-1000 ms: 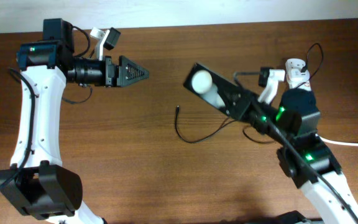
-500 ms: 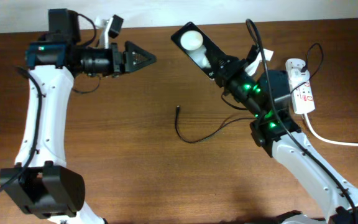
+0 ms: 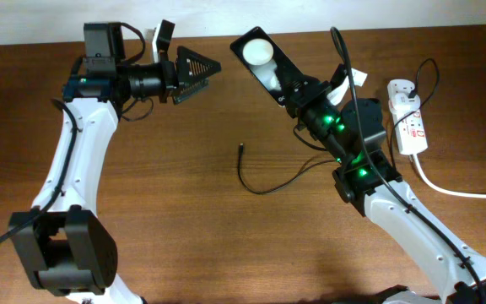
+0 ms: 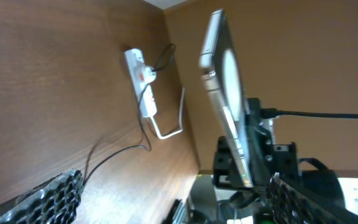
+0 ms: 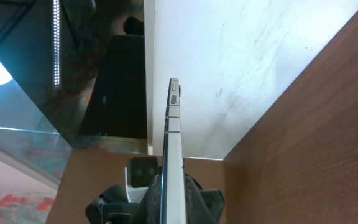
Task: Plug charger to phone and switch on socket
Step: 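Raise the phone upright with the right gripper, bottom port facing up, then bring the left gripper to the phone's top and grip it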
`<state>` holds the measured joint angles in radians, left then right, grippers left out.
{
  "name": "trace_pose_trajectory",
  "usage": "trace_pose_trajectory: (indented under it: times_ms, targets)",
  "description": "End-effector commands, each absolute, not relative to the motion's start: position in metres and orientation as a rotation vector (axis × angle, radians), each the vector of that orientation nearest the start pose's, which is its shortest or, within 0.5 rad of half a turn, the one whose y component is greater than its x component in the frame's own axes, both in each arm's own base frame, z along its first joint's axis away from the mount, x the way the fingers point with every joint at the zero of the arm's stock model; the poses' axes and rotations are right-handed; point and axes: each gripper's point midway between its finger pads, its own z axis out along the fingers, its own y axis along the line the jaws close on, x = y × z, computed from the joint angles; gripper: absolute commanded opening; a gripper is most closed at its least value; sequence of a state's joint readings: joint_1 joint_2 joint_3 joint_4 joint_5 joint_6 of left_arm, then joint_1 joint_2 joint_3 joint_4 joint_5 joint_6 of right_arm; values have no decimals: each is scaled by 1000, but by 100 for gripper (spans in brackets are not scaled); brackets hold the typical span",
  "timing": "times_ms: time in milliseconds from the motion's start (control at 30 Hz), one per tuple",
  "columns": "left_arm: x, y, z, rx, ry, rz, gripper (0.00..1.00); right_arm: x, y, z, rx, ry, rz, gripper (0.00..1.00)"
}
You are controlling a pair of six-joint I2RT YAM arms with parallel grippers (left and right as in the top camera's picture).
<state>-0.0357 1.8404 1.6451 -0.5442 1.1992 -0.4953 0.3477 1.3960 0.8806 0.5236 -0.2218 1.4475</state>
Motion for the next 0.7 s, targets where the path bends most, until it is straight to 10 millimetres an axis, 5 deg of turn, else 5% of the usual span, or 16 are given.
trace_pose_trajectory:
  times_ms: [0,300,500,667]
  targets:
    - [434,-191,302,128,2196,-1747,99,421,188,323,782,1560,1527,4]
    - [430,-213,307,118,2212,-1804,99,421,192,316,863,1529,1449,4]
    - [433,-215,272,-16,2307,-1904,99,421,191,308,881,1558,1429,4]
    - [438,-219,270,28,2273,-1975,99,422,192,297,901,1593,1407,4]
